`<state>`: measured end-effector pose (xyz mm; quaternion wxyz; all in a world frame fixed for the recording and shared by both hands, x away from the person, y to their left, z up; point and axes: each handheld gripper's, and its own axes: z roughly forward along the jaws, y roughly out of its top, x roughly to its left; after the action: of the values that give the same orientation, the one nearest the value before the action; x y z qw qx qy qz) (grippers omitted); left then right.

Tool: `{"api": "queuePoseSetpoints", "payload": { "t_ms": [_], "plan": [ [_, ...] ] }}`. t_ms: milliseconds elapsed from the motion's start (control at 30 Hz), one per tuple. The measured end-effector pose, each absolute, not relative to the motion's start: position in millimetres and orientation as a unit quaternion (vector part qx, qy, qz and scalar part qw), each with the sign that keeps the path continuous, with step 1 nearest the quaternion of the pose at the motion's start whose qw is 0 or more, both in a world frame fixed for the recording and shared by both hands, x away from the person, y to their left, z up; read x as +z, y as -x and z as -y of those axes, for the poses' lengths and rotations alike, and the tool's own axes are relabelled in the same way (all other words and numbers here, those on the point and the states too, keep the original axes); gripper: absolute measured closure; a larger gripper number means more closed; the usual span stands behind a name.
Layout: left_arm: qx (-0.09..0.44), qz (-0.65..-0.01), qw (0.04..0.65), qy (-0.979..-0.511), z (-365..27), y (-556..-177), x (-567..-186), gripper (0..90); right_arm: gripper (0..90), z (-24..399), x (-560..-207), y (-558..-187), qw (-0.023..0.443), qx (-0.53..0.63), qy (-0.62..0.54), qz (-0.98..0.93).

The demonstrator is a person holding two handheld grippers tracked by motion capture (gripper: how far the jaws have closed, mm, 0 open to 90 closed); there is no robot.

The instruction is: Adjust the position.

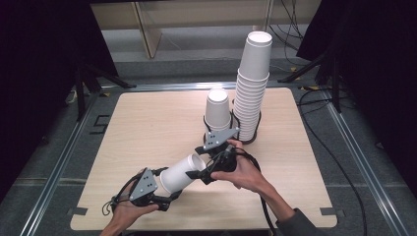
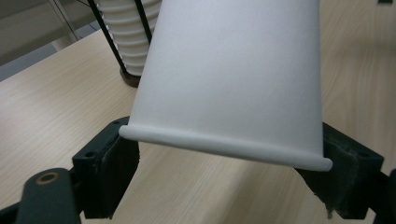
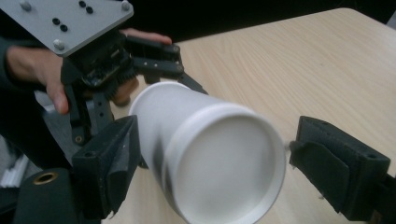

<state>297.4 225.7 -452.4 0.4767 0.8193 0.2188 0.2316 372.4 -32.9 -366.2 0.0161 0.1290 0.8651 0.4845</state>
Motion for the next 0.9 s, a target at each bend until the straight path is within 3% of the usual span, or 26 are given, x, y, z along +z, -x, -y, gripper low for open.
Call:
{"api": "queuePoseSetpoints", "payload": {
  "t_ms": [200,567,900],
  "plan": [
    [0.226,-0.194,0.436,-0.849,-218,-294,-450,16.6,16.7,23,-361,-359,0.084,0.409,-0.051,-0.907],
    [0.222,-0.157,0.396,-0.877,-217,-293,-446,17.0,17.2,0,-379,-345,0.117,0.289,0.035,-0.949],
    [0.225,-0.138,0.384,-0.885,-217,-291,-442,16.8,17.9,-8,-391,-344,0.1,0.268,0.045,-0.957]
  ]
}}
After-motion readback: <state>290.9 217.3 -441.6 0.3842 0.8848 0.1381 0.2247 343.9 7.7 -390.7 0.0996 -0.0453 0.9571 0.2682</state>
